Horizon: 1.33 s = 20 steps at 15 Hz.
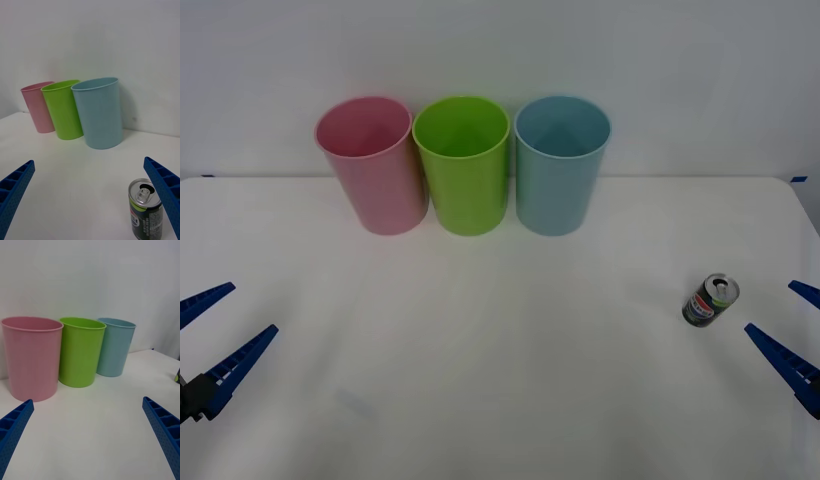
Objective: Grasp the object on the table and drop it into the matching bin: aluminum can to the light blue bin, PET bottle to the pink bin.
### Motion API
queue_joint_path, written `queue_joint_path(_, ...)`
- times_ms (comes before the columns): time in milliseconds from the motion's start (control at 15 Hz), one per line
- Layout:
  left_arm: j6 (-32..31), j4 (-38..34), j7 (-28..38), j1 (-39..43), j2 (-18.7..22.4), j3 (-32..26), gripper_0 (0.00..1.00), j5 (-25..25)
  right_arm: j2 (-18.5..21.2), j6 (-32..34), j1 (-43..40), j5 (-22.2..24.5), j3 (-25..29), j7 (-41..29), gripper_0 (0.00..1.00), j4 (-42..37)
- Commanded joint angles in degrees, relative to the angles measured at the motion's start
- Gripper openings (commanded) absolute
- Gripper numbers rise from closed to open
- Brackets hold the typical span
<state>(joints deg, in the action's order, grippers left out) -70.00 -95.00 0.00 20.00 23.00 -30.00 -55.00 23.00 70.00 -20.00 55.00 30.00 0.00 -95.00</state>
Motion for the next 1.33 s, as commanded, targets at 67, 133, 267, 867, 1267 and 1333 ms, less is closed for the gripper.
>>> queue_joint_path(67, 0.0, 0.0, 0.0, 0.0, 0.0, 0.0, 1.0, 0.0, 0.0, 0.0, 0.0, 0.0, 0.0, 0.0, 1.0, 0.0)
queue_joint_path(133, 0.0, 0.0, 0.0, 0.0, 0.0, 0.0, 1.0, 0.0, -1.03, -0.04, -0.48, 0.02, 0.06, 0.0, 1.0, 0.34)
queue_joint_path(267, 0.0, 0.0, 0.0, 0.0, 0.0, 0.0, 1.0, 0.0, -1.11, -0.57, -1.27, -0.16, 0.15, 0.0, 1.0, -0.71)
queue_joint_path(867, 0.0, 0.0, 0.0, 0.0, 0.0, 0.0, 1.0, 0.0, -0.68, -3.91, -8.13, -2.35, 1.03, 1.67, 1.0, -2.21)
queue_joint_path(1267, 0.0, 0.0, 0.0, 0.0, 0.0, 0.0, 1.0, 0.0, -0.68, -5.93, -10.32, -4.2, -0.03, 4.75, 1.0, 0.52)
queue_joint_path(1333, 0.0, 0.0, 0.0, 0.0, 0.0, 0.0, 1.0, 0.0, -0.59, -6.1, -10.32, -4.38, -0.29, 5.36, 1.0, 1.13)
